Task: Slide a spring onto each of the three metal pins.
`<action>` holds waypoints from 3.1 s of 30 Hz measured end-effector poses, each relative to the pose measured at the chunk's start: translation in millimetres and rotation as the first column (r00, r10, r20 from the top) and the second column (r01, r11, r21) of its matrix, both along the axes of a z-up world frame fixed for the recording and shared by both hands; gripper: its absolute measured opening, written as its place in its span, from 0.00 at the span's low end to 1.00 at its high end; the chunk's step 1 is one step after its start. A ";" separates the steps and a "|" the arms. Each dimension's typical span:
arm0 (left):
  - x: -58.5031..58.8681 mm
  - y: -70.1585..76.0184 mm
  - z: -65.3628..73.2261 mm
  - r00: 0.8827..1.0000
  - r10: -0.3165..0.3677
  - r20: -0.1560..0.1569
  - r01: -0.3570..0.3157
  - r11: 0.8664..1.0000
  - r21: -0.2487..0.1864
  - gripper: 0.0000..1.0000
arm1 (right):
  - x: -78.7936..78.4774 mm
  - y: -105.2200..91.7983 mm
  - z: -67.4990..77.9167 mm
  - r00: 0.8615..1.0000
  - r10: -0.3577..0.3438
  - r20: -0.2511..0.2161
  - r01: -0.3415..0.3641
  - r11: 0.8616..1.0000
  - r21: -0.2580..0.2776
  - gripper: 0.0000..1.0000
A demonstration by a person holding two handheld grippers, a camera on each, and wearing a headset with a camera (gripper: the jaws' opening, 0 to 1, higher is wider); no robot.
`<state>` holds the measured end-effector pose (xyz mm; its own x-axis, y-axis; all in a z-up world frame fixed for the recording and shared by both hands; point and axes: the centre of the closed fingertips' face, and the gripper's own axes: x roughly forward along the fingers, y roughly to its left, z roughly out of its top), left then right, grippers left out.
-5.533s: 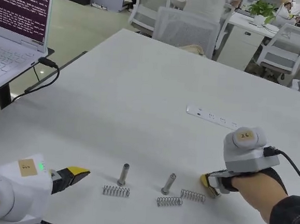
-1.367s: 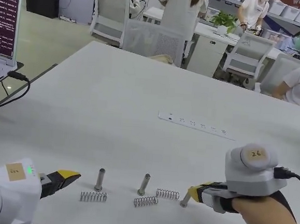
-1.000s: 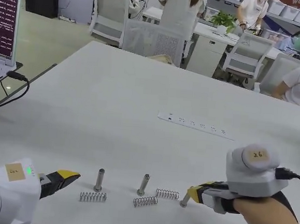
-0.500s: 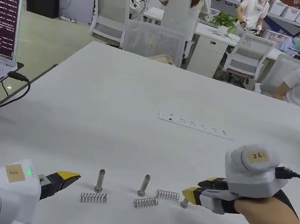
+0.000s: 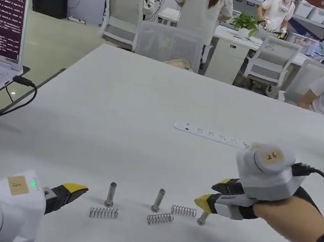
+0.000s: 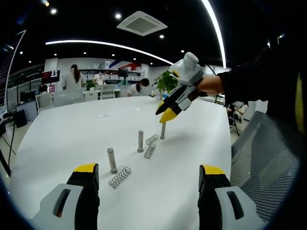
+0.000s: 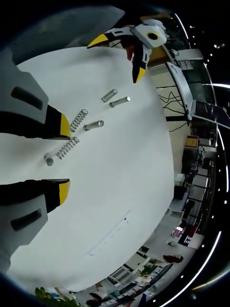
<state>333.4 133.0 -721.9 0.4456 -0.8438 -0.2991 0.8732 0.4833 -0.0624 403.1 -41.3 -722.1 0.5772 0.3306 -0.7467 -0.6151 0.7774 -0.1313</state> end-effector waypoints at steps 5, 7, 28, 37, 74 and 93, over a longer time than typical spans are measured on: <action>0.8 0.8 1.3 1.000 0.004 0.003 -0.004 1.000 -0.001 0.83 | 3.8 6.8 1.5 0.998 0.056 -0.020 -0.057 0.998 -0.023 0.29; 1.0 1.4 1.3 1.000 0.006 0.003 -0.006 1.000 -0.002 0.83 | 5.6 9.6 2.1 0.997 0.079 -0.026 -0.080 0.996 -0.033 0.29; 0.8 4.5 -1.1 1.000 0.017 -0.005 -0.017 1.000 -0.001 0.83 | 4.6 32.1 -18.8 0.944 0.293 -0.153 -0.312 0.942 -0.122 0.27; 0.0 3.1 -1.8 1.000 0.014 -0.008 -0.014 1.000 0.001 0.83 | 3.6 33.1 -29.5 0.912 0.354 -0.206 -0.388 0.908 -0.159 0.26; -2.8 3.6 -6.8 0.999 0.016 -0.030 -0.016 1.000 0.006 0.82 | -0.5 38.2 -69.8 0.814 0.465 -0.348 -0.557 0.794 -0.242 0.15; -0.2 7.0 -7.6 0.999 0.029 -0.036 -0.029 1.000 -0.005 0.82 | -0.9 41.3 -77.8 0.767 0.505 -0.397 -0.622 0.737 -0.264 0.10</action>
<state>333.2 140.0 -729.6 0.4594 -0.8322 -0.3103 0.8558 0.5083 -0.0959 402.2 0.0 -799.9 0.1174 0.1994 -0.9729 -0.9761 0.2038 -0.0760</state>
